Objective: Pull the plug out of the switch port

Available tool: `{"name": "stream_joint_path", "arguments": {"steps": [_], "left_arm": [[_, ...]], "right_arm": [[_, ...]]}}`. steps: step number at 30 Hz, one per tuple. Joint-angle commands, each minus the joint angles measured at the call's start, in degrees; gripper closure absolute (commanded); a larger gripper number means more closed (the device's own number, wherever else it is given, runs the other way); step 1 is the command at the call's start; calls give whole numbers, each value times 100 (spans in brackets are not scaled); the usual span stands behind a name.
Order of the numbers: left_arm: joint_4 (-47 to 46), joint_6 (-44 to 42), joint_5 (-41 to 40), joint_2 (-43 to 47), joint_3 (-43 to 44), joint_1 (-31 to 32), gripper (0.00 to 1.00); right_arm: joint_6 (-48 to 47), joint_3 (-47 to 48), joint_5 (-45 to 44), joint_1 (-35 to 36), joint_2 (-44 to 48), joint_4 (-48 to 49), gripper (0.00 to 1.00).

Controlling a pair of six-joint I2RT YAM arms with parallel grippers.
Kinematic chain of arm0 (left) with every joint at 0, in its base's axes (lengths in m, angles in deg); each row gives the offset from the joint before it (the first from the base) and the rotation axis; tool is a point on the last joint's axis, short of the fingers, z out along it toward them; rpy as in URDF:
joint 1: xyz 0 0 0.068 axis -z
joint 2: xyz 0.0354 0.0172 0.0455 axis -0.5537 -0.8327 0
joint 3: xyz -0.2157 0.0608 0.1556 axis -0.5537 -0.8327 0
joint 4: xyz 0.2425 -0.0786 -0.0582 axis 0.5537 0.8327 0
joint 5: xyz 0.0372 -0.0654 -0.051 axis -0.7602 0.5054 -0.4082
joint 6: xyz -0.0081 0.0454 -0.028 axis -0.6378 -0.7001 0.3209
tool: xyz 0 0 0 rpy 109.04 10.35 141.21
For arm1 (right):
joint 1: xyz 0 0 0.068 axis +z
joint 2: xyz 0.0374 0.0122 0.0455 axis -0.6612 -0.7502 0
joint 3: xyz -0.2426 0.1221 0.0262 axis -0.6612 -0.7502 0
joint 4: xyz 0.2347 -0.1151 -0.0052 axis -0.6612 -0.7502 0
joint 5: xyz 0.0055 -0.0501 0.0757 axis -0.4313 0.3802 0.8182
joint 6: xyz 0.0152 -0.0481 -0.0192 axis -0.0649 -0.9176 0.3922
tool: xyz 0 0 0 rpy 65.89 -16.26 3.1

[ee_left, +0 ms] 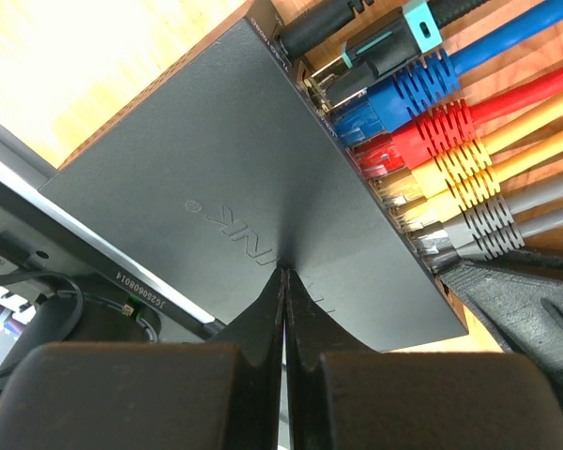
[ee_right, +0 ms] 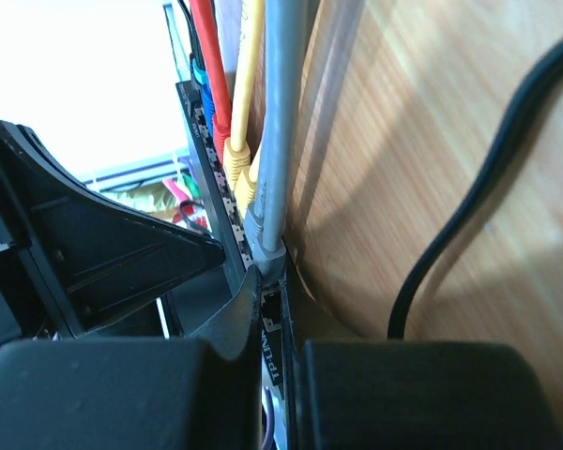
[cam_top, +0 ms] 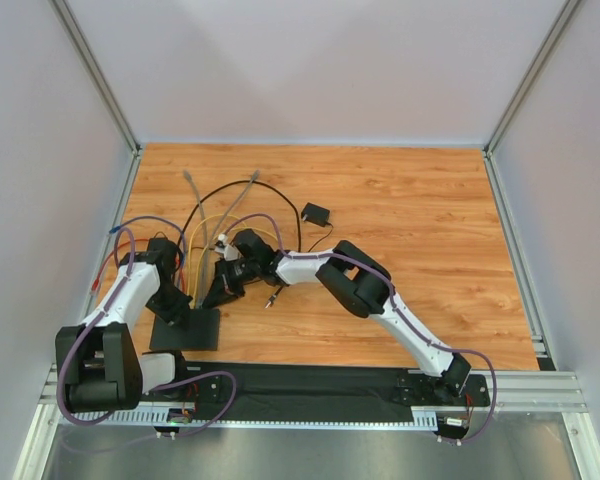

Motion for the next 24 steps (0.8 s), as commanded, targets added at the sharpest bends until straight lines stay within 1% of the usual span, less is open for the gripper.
{"name": "stream_joint_path", "arguments": {"steps": [1, 3, 8, 13, 14, 17, 19, 20, 22, 24], "left_arm": [[-192, 296, 147, -387, -337, -5, 100], [-130, 305, 94, -510, -285, -5, 100], [-77, 322, 6, -537, -276, -5, 100], [-42, 331, -29, -572, -267, -14, 100], [-34, 331, -38, -589, -258, -5, 100], [-25, 349, -46, -642, -232, -14, 100], [-25, 305, -46, -668, -214, -14, 100], [-25, 305, -64, -651, -214, -22, 100], [-33, 287, -73, -625, -231, -22, 100], [-51, 209, -55, -616, -240, -14, 100]], "right_arm": [[109, -524, -1088, 92, 24, 198, 100], [153, -604, -1300, 92, 147, 243, 100], [259, -298, -1598, -48, 226, -90, 100], [-224, 518, -1906, -172, 139, -1451, 100], [-408, 642, -1889, -172, 95, -1532, 100], [-1102, 1065, -2221, -84, 164, -2330, 100], [-588, 584, -2031, -171, 270, -1502, 100], [-429, 495, -1969, -267, 296, -1306, 100], [-689, 713, -1977, -295, 279, -1663, 100], [-848, 854, -1566, -286, 296, -2075, 100]]}}
